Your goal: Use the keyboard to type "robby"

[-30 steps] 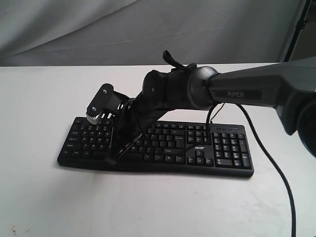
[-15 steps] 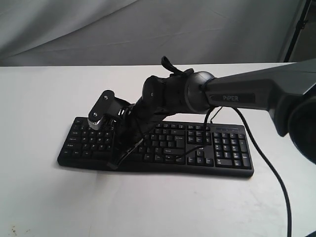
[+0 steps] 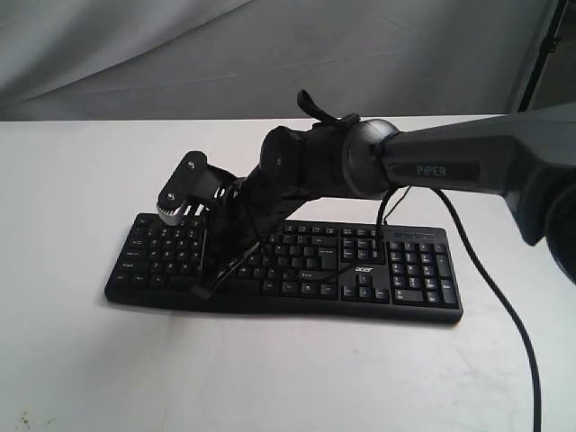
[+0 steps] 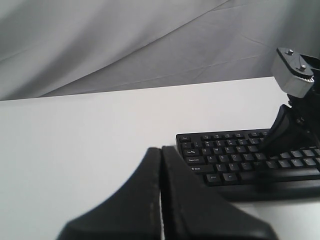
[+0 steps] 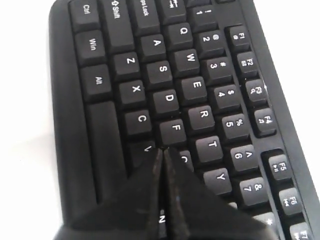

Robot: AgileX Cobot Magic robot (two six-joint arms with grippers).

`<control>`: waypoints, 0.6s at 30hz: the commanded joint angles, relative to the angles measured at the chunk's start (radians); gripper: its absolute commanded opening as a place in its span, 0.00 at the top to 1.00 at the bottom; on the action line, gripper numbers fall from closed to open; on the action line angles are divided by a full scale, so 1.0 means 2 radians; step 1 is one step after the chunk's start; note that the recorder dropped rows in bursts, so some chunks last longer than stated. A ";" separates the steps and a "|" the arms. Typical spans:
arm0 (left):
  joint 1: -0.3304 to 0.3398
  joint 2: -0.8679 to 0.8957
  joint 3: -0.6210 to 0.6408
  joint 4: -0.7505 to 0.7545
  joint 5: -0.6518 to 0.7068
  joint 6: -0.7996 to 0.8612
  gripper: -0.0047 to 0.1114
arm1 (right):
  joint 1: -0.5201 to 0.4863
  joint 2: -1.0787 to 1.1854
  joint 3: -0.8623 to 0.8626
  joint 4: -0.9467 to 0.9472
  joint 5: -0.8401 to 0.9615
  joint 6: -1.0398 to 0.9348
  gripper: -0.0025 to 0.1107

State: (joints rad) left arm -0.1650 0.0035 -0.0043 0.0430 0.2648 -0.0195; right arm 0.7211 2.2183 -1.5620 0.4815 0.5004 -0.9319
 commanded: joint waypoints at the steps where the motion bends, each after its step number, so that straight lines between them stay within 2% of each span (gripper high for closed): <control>1: -0.003 -0.002 0.002 0.002 -0.003 -0.001 0.96 | -0.007 -0.006 -0.008 -0.004 -0.002 0.001 0.98; 9: -0.003 -0.002 0.002 0.002 -0.003 -0.001 0.96 | -0.025 0.023 -0.074 -0.004 0.046 0.024 0.98; 18: -0.003 -0.002 0.002 0.002 -0.003 -0.001 0.96 | -0.033 0.038 -0.075 -0.017 0.046 0.036 0.98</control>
State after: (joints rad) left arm -0.1650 0.0035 -0.0043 0.0430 0.2648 -0.0195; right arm 0.6667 2.2971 -1.7044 0.4588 0.5915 -0.8674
